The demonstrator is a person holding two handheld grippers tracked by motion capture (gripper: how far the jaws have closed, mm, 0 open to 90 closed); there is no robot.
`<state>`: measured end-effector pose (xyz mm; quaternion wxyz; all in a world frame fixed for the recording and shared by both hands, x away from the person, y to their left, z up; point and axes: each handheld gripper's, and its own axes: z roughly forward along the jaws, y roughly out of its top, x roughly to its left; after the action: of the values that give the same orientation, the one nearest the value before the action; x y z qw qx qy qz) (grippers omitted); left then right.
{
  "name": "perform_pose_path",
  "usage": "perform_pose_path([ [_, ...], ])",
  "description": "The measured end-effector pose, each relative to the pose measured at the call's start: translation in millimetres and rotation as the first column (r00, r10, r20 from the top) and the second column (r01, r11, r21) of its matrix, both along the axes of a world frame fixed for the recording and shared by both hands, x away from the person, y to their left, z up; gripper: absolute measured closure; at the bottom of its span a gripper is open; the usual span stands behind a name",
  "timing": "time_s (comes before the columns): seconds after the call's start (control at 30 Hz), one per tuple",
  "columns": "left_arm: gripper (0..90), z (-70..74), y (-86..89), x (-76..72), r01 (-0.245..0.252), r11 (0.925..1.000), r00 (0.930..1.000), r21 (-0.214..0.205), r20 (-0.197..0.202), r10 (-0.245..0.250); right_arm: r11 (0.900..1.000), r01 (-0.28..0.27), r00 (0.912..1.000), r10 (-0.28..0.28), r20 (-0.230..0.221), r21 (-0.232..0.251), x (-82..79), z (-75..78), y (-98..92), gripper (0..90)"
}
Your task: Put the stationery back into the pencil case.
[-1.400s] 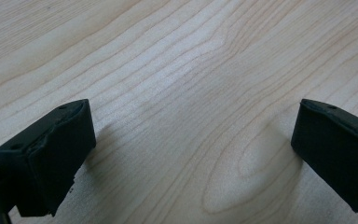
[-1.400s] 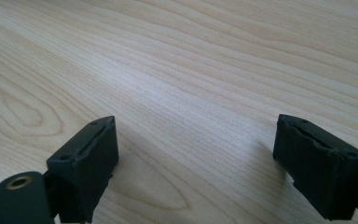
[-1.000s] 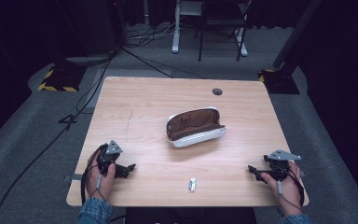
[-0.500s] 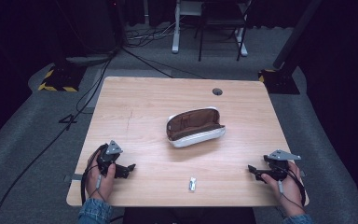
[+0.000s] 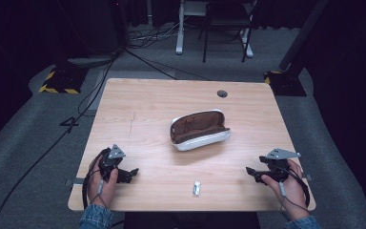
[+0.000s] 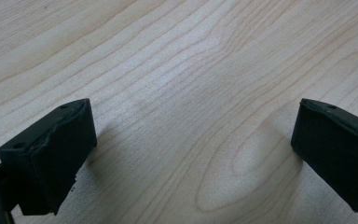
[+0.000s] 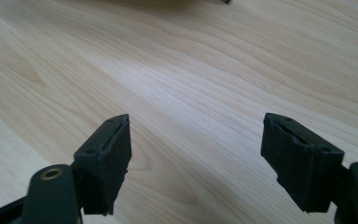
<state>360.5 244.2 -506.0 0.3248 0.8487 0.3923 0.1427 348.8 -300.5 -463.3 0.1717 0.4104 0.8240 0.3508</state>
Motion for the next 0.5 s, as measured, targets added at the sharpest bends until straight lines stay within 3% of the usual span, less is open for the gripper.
perform_pose_path([
  [0.27,0.6,0.3,0.3,0.2,0.002,1.0,1.0,0.003,-0.002,-0.002,0.9922,-0.12,0.9928,0.12,-0.005,0.035,-16.6,23.0,40.2,27.4],
  [0.5,0.6,0.3,0.3,0.2,0.002,1.0,1.0,0.003,-0.002,-0.002,0.971,-0.236,0.9715,0.237,-0.009,0.037,-24.7,30.2,70.5,29.9],
])
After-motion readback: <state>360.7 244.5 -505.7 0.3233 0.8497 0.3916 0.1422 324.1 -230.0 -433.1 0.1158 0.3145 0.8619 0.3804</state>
